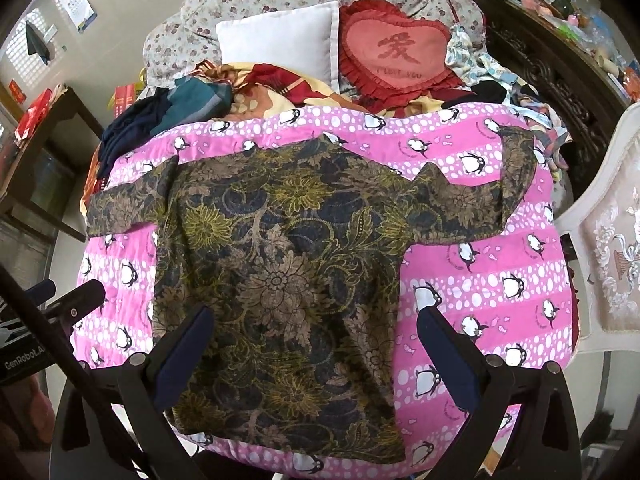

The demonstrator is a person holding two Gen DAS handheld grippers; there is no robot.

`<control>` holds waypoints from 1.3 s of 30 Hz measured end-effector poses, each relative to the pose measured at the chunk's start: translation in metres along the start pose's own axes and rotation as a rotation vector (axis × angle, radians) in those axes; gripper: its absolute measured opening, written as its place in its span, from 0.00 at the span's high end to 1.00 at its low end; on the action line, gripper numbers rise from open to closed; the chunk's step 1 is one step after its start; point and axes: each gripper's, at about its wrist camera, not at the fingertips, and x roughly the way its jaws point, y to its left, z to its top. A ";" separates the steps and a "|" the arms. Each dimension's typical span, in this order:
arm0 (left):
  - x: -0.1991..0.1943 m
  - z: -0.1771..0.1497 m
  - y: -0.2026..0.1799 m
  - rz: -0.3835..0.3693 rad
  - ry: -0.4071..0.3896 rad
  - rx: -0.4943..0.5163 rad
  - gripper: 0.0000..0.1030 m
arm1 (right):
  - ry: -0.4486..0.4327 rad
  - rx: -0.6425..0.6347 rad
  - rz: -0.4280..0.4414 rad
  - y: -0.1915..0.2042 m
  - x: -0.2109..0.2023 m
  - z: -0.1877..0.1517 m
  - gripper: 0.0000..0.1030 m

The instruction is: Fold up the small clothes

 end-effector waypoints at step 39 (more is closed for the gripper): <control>0.046 0.007 0.017 0.014 0.051 -0.049 0.00 | 0.084 -0.060 -0.006 0.027 0.051 0.014 0.00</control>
